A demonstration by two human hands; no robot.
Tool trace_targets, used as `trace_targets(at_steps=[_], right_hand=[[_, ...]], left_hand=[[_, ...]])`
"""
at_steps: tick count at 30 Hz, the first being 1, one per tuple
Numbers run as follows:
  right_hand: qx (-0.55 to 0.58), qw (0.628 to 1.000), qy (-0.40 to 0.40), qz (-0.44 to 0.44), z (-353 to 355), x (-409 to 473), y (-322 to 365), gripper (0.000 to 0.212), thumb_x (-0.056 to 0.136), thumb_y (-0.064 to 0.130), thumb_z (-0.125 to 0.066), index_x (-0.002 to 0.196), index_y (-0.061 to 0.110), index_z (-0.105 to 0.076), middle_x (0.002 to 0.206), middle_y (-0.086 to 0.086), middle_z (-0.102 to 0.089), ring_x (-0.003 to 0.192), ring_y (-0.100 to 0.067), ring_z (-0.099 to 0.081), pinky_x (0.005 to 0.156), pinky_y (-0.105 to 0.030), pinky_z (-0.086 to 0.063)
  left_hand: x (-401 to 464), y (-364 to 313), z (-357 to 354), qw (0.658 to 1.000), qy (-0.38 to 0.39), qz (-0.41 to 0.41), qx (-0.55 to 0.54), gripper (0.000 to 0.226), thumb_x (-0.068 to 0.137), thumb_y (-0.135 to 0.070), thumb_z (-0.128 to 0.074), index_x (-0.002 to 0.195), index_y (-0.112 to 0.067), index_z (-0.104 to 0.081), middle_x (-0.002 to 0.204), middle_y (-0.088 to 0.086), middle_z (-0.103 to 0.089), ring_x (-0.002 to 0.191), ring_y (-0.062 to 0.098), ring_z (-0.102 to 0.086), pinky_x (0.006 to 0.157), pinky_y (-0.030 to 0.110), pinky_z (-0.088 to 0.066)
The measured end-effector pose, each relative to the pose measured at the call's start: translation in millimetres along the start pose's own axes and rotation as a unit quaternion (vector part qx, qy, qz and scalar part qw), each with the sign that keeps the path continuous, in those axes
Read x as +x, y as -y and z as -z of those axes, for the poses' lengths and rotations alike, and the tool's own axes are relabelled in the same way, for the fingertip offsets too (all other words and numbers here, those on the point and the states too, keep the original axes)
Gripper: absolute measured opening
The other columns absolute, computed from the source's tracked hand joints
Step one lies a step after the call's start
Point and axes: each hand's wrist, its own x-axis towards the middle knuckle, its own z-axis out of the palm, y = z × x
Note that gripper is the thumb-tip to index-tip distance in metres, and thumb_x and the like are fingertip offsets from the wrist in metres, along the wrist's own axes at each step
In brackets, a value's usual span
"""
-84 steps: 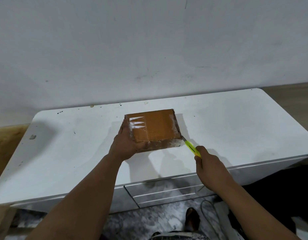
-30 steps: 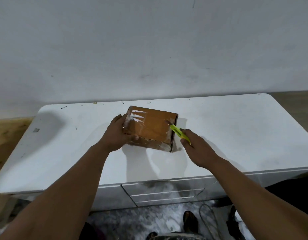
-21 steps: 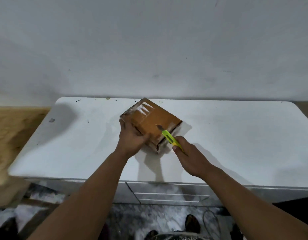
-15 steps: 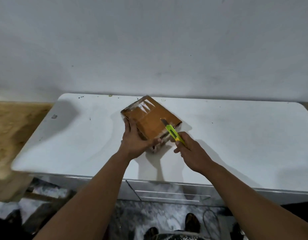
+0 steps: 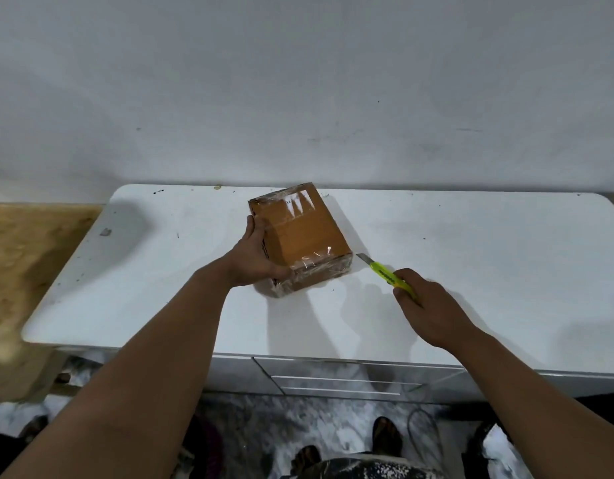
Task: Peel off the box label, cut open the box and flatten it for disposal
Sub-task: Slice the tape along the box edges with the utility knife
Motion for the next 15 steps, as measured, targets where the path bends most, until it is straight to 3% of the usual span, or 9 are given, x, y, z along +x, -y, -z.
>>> trace_targets(at_steps=[9,11,15], right_hand=[[-0.026,1.0,-0.011,0.009,-6.8,-1.7,12.2,0.014,0.1,0.027,-0.043,0.111,0.024,-0.051,0.058,0.001,-0.052,0.055,-0.021,-0.053,0.055,-0.038,-0.043],[-0.026,1.0,-0.011,0.005,-9.2,-2.0,12.1,0.017,0.1,0.027,-0.042,0.114,0.021,-0.051,0.057,0.002,-0.051,0.053,-0.018,-0.051,0.054,-0.037,-0.04],[-0.032,0.999,-0.019,0.002,-18.4,-3.5,15.4,0.023,0.101,0.025,-0.041,0.12,0.015,-0.05,0.058,0.007,-0.047,0.049,-0.011,-0.045,0.049,-0.03,-0.031]], left_hand=[[1.7,-0.8,1.9,1.0,0.026,0.008,-0.01,0.145,0.069,-0.023,-0.09,0.156,-0.028,0.026,0.162,-0.016,0.032,0.154,0.015,-0.013,0.111,0.03,-0.035],[2.6,-0.4,1.3,1.0,0.024,0.006,-0.013,0.143,0.072,-0.02,-0.089,0.156,-0.026,0.026,0.162,-0.014,0.032,0.154,0.015,-0.012,0.111,0.029,-0.034],[1.8,-0.7,2.9,0.999,0.031,0.004,-0.017,0.152,0.059,-0.031,-0.091,0.156,-0.03,0.026,0.162,-0.02,0.029,0.154,0.018,-0.016,0.116,0.04,-0.037]])
